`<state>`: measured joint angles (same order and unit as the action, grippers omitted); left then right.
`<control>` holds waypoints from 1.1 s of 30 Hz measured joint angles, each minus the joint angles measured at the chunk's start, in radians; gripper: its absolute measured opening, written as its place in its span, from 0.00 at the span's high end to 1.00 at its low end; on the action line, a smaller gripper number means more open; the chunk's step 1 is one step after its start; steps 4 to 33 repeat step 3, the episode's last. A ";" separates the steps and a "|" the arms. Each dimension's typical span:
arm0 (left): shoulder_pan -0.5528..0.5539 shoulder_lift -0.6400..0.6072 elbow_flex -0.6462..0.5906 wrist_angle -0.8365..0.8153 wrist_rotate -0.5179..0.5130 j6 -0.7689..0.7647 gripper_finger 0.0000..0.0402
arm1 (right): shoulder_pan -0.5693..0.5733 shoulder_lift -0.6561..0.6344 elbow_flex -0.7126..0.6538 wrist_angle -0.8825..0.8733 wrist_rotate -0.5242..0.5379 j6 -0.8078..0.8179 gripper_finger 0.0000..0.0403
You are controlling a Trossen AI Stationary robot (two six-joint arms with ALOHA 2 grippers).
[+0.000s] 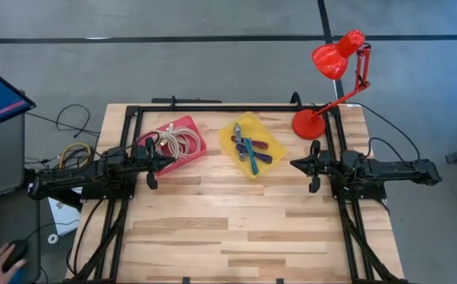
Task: Pick & Place USB Port
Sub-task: Return to Home Position
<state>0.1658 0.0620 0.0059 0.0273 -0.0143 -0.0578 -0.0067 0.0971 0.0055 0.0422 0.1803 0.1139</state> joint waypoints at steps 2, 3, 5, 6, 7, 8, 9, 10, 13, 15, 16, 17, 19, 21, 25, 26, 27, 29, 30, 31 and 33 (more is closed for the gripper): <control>0.000 0.000 0.000 0.000 0.000 0.000 0.97 | 0.000 0.000 0.000 0.000 0.000 0.000 1.00; 0.000 0.000 0.000 0.000 0.000 0.000 0.97 | 0.000 0.000 0.000 0.000 0.000 0.000 1.00; 0.000 0.000 0.000 0.000 0.000 0.000 0.97 | 0.000 0.000 0.000 0.000 0.000 0.000 1.00; 0.000 0.000 0.000 0.000 0.000 0.000 0.97 | 0.000 0.000 0.000 0.000 0.000 0.000 1.00; 0.000 0.000 0.000 0.000 0.000 0.000 0.97 | 0.000 0.000 0.000 0.000 0.000 0.000 1.00; 0.000 0.000 0.000 0.000 0.000 0.000 0.97 | 0.000 0.000 0.000 0.000 0.000 0.000 1.00; 0.000 0.000 0.000 0.000 0.000 0.000 0.97 | 0.000 0.000 0.000 0.000 0.000 0.000 1.00; 0.000 0.000 0.000 0.000 0.000 0.000 0.97 | 0.000 0.000 0.000 0.000 0.000 0.000 1.00; 0.000 0.000 0.000 0.000 0.000 0.000 0.97 | 0.000 0.000 0.000 0.000 0.000 0.000 1.00; 0.000 0.000 0.000 0.000 0.000 0.000 0.97 | 0.000 0.000 0.000 0.000 0.000 0.000 1.00; 0.000 0.000 0.000 0.000 0.000 0.000 0.97 | 0.000 0.000 0.000 0.000 0.000 0.000 1.00; 0.000 0.000 0.000 0.000 0.000 0.000 0.97 | 0.000 0.000 0.000 0.000 0.000 0.000 1.00; 0.000 0.000 0.000 0.000 0.000 0.000 0.97 | 0.000 0.000 0.000 0.000 0.000 0.000 1.00; 0.000 0.000 0.000 0.000 0.000 0.000 0.97 | 0.000 0.000 0.000 0.000 0.000 0.000 1.00; 0.000 0.000 0.000 0.000 0.000 0.000 0.97 | 0.000 0.000 0.000 0.000 0.000 0.000 1.00; 0.000 0.000 0.000 0.000 0.000 0.000 0.97 | 0.000 0.000 0.000 0.000 0.000 0.000 1.00; 0.000 0.000 0.000 0.000 0.000 0.000 0.97 | 0.000 0.000 0.000 0.000 0.000 0.000 1.00; 0.000 0.000 0.000 0.000 0.000 0.000 0.97 | 0.000 0.000 0.000 0.000 0.000 0.000 1.00; 0.000 0.000 0.000 0.000 0.000 0.000 0.97 | 0.000 0.000 0.000 0.000 0.000 0.000 1.00; 0.000 0.000 0.000 0.000 0.000 0.000 0.97 | 0.000 0.000 0.000 0.000 0.000 0.000 1.00; 0.000 0.000 0.000 0.000 0.000 0.000 0.97 | 0.000 0.000 0.000 0.000 0.000 0.000 1.00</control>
